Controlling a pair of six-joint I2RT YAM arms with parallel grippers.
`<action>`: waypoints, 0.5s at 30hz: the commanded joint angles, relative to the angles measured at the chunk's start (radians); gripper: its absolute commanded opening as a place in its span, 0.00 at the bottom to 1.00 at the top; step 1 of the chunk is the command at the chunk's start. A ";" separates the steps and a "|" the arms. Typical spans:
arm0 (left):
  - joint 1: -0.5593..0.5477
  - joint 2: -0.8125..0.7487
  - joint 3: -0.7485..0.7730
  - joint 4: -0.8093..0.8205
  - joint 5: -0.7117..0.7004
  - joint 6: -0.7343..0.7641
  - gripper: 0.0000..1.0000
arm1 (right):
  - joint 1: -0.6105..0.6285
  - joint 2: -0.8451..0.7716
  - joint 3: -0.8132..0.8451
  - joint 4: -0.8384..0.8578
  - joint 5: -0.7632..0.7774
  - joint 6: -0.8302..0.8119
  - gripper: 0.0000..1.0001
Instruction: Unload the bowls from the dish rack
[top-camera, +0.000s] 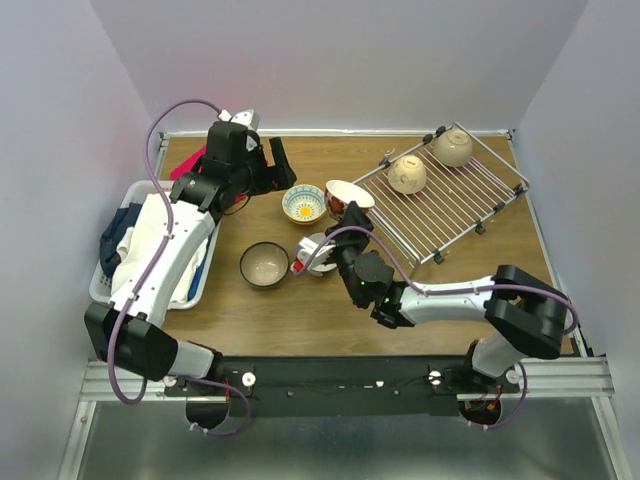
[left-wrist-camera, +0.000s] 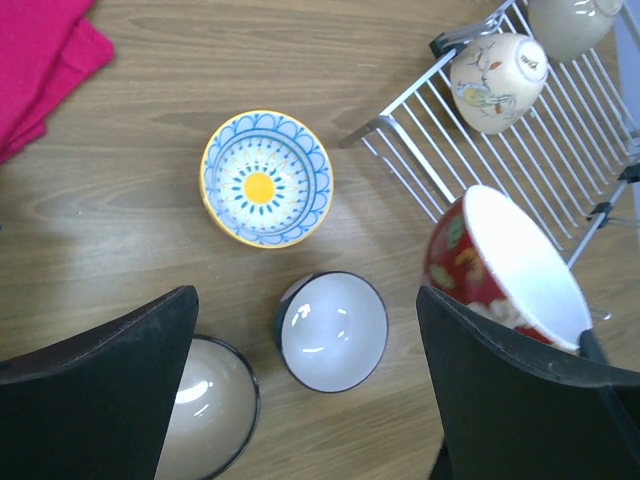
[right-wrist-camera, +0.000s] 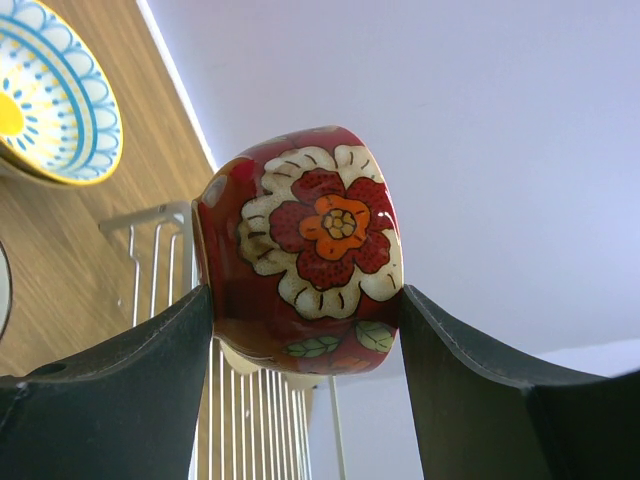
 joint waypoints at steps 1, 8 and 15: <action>0.001 0.051 0.082 -0.093 0.075 -0.051 0.99 | 0.036 0.070 0.001 0.347 -0.002 -0.148 0.26; 0.001 0.111 0.123 -0.139 0.142 -0.093 0.99 | 0.084 0.146 0.010 0.501 -0.014 -0.240 0.25; 0.001 0.149 0.157 -0.189 0.222 -0.134 0.99 | 0.118 0.195 0.016 0.530 -0.016 -0.276 0.25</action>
